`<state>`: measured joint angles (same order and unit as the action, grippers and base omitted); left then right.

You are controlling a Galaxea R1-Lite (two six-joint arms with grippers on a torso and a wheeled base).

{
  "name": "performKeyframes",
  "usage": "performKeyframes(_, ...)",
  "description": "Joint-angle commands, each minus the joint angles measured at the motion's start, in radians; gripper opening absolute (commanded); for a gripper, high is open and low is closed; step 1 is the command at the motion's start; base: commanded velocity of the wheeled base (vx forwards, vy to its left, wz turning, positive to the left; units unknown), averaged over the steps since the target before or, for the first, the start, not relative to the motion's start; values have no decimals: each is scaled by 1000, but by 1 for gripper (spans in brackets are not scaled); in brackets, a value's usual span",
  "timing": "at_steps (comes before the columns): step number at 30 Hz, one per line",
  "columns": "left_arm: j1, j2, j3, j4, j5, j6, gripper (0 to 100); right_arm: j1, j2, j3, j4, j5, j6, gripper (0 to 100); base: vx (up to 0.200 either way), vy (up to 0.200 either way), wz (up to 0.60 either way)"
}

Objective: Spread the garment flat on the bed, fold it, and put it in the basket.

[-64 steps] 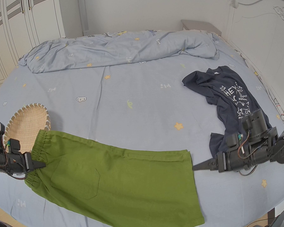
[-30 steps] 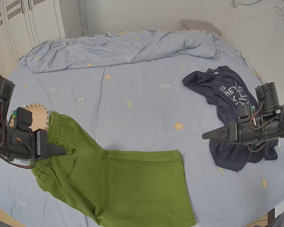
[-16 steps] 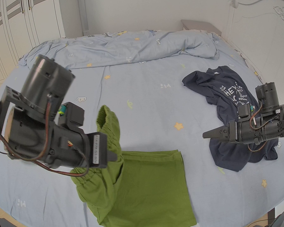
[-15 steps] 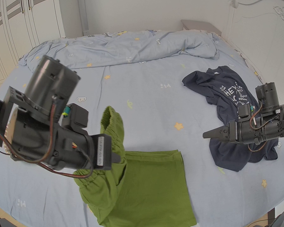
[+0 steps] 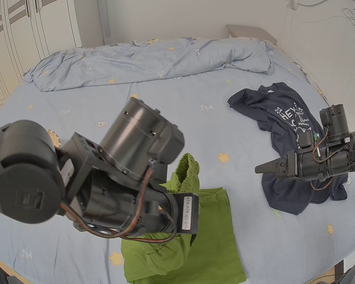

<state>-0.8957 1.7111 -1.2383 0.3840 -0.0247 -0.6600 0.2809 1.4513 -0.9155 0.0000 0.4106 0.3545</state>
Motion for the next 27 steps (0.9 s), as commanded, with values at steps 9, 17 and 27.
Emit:
performKeyframes(9, -74, 150, -7, -97, 5, -52, 100, 0, 0, 3, 0, -1, 0, 100, 0, 0, 0)
performKeyframes(17, -95, 159, 28, -280, 42, -185, 100, -2, 34, 7, 0, -3, -5, 100, 0, 0, 0)
performKeyframes(27, 204, -36, 171, -298, -127, -174, 100, 4, 18, 6, 0, 0, 1, 100, 0, 0, 0)
